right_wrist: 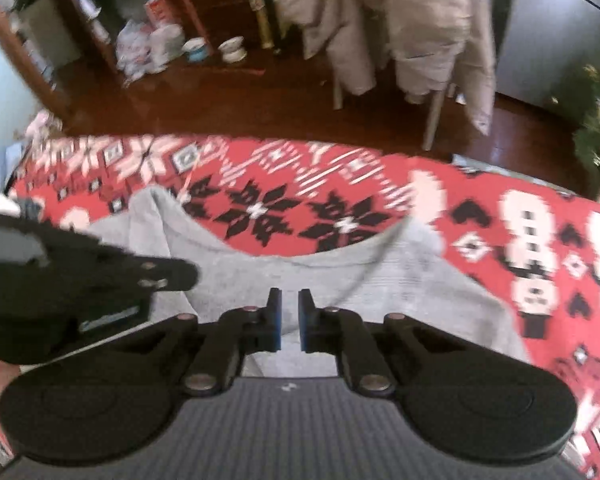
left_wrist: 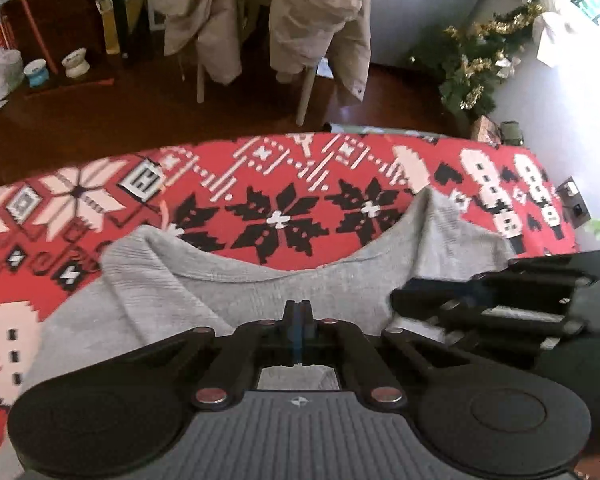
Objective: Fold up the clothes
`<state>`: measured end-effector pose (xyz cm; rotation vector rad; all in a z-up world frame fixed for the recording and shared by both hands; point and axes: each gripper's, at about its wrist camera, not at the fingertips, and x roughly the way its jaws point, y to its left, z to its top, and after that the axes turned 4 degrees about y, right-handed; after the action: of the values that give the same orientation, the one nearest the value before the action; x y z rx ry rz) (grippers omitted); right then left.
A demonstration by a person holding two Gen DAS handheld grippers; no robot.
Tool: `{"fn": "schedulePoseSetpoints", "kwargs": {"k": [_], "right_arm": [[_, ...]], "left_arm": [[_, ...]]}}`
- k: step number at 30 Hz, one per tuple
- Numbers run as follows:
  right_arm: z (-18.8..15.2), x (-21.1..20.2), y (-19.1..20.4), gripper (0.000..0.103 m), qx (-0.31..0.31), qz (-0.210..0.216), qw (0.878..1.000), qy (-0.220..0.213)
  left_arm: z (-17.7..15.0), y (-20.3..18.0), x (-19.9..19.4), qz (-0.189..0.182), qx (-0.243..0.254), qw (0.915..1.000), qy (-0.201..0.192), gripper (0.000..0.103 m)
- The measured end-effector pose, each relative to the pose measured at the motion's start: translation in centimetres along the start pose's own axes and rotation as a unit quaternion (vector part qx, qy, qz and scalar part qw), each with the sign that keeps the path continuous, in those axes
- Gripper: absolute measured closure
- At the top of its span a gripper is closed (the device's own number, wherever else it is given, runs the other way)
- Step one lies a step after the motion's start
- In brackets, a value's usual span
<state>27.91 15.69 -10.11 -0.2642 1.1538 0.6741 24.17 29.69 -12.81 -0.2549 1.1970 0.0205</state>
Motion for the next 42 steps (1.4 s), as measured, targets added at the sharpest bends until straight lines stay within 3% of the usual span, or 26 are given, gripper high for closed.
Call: {"fn": "schedulePoseSetpoints", "kwargs": {"k": [6,13,15,22,25,26,36,39,42], "right_arm": [[0.6,4.3,-0.3,0.096,0.012,0.000,1.000,-0.012],[1.6,4.9,-1.6,0.099,0.032,0.021,0.999,-0.015],[1.7,4.0,-1.6,0.093,0.026,0.020,0.999,-0.021],[1.2,2.2,-3.6,0.092,0.038,-0.019,0.999,-0.028],[0.9,2.9,-4.9,0.095,0.041,-0.036,0.998,-0.028],[1.0,3.2,-5.3,0.100,0.043,-0.039,0.998,-0.030],[2.4,1.1,-6.7,0.096,0.059,-0.051,0.995,-0.067],[2.2,1.2,-7.2,0.096,0.060,-0.053,0.995,-0.064],[2.2,2.2,-7.5,0.096,0.060,-0.056,0.995,-0.061]], "left_arm": [[1.2,1.2,1.9,-0.009,-0.004,0.9999,-0.011,0.103],[1.7,1.9,1.1,-0.022,-0.011,0.9996,-0.015,0.103],[1.7,2.1,0.2,-0.023,-0.008,0.9994,-0.023,0.103],[1.7,3.8,1.3,0.015,-0.015,0.9997,-0.010,0.103],[2.0,4.1,1.4,0.015,-0.014,0.9997,-0.012,0.103],[2.0,4.1,1.4,0.019,-0.011,0.9997,-0.013,0.103],[2.6,5.4,-2.4,0.038,-0.005,0.9985,-0.039,0.103],[2.5,5.7,-1.7,0.026,0.000,0.9995,-0.017,0.103],[2.4,4.8,0.0,0.059,0.027,0.9978,-0.010,0.103]]}}
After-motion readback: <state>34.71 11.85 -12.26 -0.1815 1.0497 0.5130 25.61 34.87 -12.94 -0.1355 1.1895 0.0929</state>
